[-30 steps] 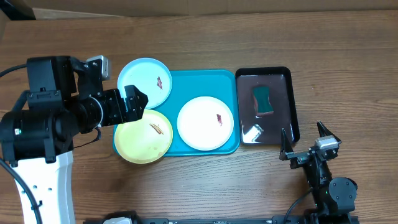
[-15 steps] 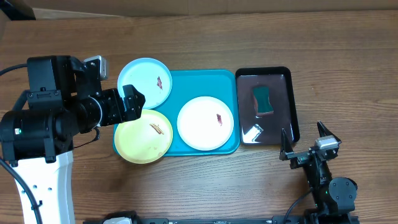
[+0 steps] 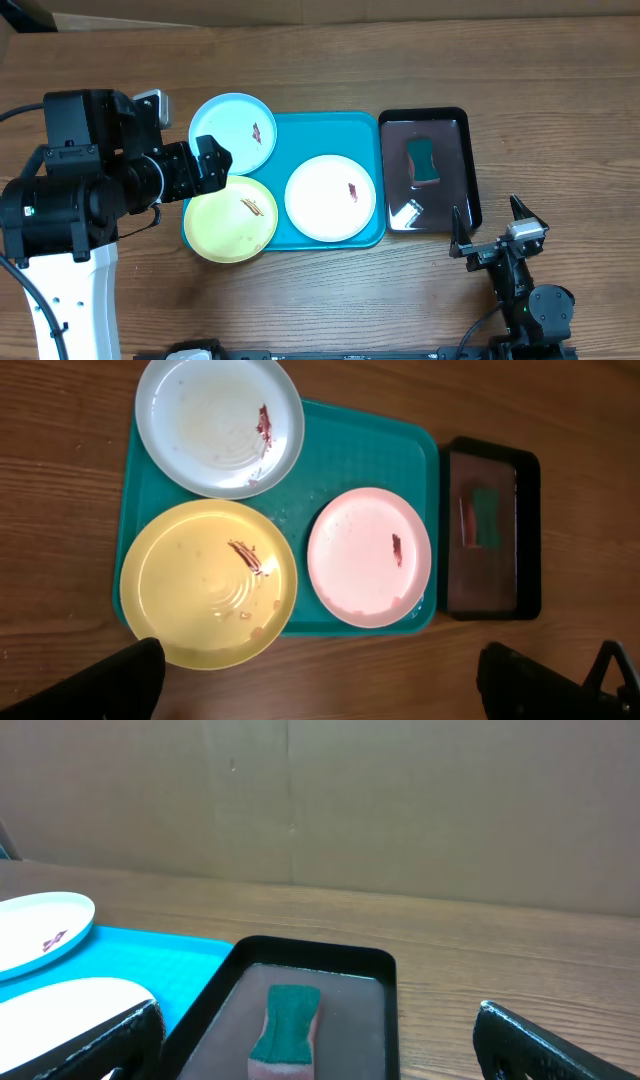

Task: Clean dirty plates on tray and stack at the side
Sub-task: 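Move the left gripper over the white plate on the teal tray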

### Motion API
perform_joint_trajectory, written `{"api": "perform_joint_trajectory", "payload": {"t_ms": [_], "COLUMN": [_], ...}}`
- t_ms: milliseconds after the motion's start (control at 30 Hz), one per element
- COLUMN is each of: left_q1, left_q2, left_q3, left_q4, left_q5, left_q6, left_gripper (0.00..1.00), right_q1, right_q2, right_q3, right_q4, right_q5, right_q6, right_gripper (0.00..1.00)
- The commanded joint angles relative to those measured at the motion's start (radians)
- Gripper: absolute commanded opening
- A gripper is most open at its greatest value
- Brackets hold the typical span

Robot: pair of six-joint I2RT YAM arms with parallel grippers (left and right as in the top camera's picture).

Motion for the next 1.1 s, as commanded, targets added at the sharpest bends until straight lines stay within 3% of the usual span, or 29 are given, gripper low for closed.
{"api": "perform_joint_trajectory", "payload": {"t_ms": [0, 133, 167, 267, 300, 367, 433, 500, 567, 800, 967, 1067], "left_q1": [-0.006, -0.007, -0.008, -0.022, -0.037, -0.093, -0.136, -0.185, -0.226, -0.362, -0.433, -0.429], "left_q2": [0.017, 0.066, 0.082, 0.136, 0.155, 0.213, 0.259, 0.312, 0.357, 0.507, 0.574, 0.568], "left_q3": [0.047, 0.120, 0.114, 0.074, 0.055, 0.010, -0.007, -0.010, -0.010, -0.016, -0.016, -0.007], "left_q4": [-0.006, -0.064, -0.076, -0.081, -0.078, -0.058, -0.037, -0.020, -0.009, -0.010, 0.030, 0.050], "left_q5": [-0.025, -0.090, -0.112, -0.108, -0.106, -0.105, -0.103, -0.102, -0.102, -0.114, -0.128, -0.128], "left_q6": [-0.055, -0.077, -0.076, -0.076, -0.075, -0.066, -0.065, -0.065, -0.065, -0.065, -0.065, -0.077], "left_gripper": [1.00, 0.85, 0.71, 0.10, 0.04, 0.09, 0.52, 0.61, 0.66, 0.68, 0.74, 0.74], "right_q1": [-0.006, -0.006, -0.006, -0.006, -0.006, -0.006, -0.006, -0.006, -0.006, -0.006, -0.006, -0.006], "right_q2": [-0.008, -0.008, -0.008, -0.008, -0.008, -0.008, -0.008, -0.008, -0.008, -0.008, -0.008, -0.005], "right_q3": [-0.011, -0.011, -0.011, -0.011, -0.011, -0.011, -0.011, -0.011, -0.011, -0.011, -0.007, 0.049], "right_q4": [0.004, 0.004, 0.004, 0.004, 0.004, 0.004, 0.004, 0.004, 0.004, 0.033, 0.058, -0.013], "right_q5": [0.000, 0.000, 0.000, 0.000, 0.000, 0.000, 0.000, 0.000, 0.000, -0.001, -0.175, -0.236], "right_q6": [-0.007, -0.007, -0.007, -0.007, -0.007, -0.007, -0.007, -0.007, -0.007, -0.006, 0.068, 0.170], "right_gripper": [1.00, 1.00, 1.00, 1.00, 1.00, 1.00, 1.00, 1.00, 1.00, 1.00, 1.00, 1.00]}}
